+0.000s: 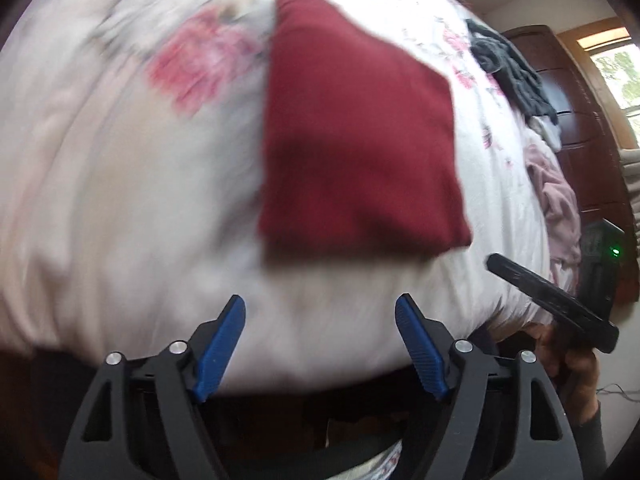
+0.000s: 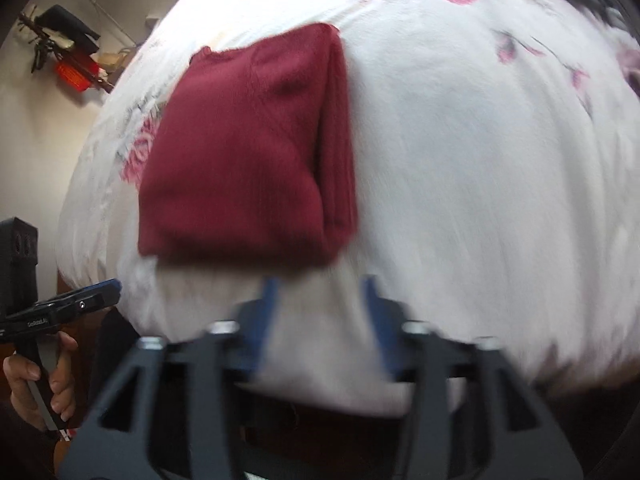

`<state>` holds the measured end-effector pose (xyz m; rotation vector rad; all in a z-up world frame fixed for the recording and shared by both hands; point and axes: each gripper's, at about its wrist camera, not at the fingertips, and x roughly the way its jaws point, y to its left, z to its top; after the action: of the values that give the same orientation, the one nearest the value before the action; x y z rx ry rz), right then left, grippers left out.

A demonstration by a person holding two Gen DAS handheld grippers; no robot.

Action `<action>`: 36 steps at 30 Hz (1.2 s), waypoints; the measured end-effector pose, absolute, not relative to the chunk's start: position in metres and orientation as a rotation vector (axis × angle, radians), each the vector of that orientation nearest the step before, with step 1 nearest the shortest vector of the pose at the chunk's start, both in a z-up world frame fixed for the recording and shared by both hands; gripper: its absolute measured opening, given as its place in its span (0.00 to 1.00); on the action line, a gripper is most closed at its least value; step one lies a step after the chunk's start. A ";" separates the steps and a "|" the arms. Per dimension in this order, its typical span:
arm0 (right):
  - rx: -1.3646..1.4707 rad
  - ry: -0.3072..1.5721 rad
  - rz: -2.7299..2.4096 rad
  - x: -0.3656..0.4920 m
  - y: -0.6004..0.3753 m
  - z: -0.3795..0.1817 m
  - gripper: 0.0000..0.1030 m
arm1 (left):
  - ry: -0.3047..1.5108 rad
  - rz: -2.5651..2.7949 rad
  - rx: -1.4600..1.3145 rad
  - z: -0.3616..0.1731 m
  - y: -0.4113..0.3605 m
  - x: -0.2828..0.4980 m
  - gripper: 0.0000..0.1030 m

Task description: Fold small clothes

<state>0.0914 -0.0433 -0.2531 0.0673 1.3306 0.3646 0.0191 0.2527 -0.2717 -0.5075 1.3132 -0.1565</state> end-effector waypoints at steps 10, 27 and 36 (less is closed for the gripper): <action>-0.193 1.241 0.148 -0.008 -0.022 -0.206 0.94 | 1.208 0.030 -0.198 -0.196 0.229 -0.074 0.85; -0.189 0.820 0.229 -0.096 0.003 0.042 0.97 | 0.824 -0.022 -0.133 0.042 0.199 -0.150 0.88; -0.211 0.797 0.216 -0.104 0.008 0.062 0.97 | 0.856 0.027 -0.064 0.048 0.178 -0.152 0.88</action>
<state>-0.1041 0.0084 0.0616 -0.2110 0.7967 0.2164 -0.1522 0.1784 0.0481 -0.0639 0.8559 0.0267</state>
